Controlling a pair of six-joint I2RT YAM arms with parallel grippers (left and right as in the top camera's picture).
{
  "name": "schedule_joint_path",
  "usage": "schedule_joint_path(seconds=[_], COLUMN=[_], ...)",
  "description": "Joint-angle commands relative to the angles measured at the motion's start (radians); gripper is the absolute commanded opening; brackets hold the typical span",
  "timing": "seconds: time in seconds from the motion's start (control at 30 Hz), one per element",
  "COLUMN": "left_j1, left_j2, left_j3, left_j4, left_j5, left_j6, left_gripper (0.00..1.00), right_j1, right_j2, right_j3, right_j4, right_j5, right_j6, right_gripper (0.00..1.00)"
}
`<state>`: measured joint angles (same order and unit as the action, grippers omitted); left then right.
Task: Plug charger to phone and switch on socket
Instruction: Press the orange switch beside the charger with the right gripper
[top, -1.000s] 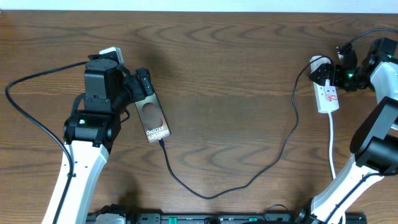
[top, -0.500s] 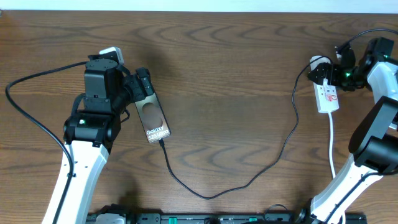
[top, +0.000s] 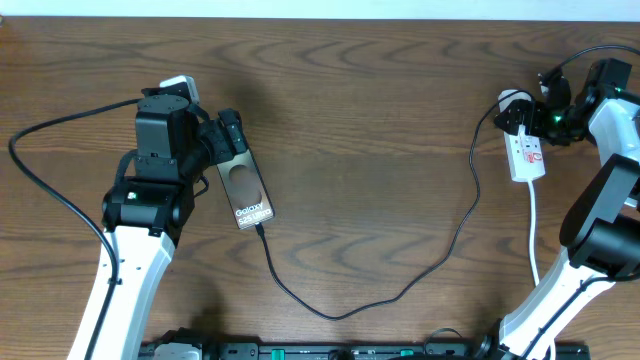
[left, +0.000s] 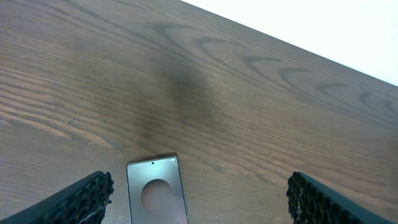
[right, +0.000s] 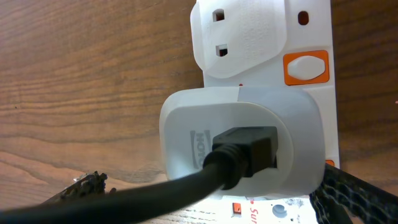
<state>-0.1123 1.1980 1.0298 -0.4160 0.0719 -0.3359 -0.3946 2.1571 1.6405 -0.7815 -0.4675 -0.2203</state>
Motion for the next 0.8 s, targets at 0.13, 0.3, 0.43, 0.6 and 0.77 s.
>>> schedule_joint_path(seconds=[0.13, 0.3, 0.43, 0.6, 0.77], left_j1=[-0.002, -0.002, -0.002, -0.002, -0.002], left_j2=[0.003, 0.003, 0.003, 0.003, 0.003], left_j3=[0.025, 0.025, 0.025, 0.025, 0.025], left_j4=[-0.003, -0.003, -0.003, -0.003, -0.003], left_j5=[-0.013, -0.013, -0.013, -0.013, -0.013], left_j6=[0.014, 0.014, 0.014, 0.014, 0.014], left_gripper=[0.91, 0.91, 0.91, 0.91, 0.91], right_j1=[0.03, 0.037, 0.048, 0.061, 0.07], right_j2=[0.005, 0.005, 0.005, 0.005, 0.005], right_j3=[-0.014, -0.02, -0.024, -0.034, -0.047], right_j4=[-0.024, -0.026, -0.031, -0.031, -0.034], right_j5=[-0.13, -0.138, -0.138, -0.137, -0.138], right_j6=[0.026, 0.041, 0.049, 0.049, 0.063], right_gripper=[0.99, 0.99, 0.99, 0.99, 0.97])
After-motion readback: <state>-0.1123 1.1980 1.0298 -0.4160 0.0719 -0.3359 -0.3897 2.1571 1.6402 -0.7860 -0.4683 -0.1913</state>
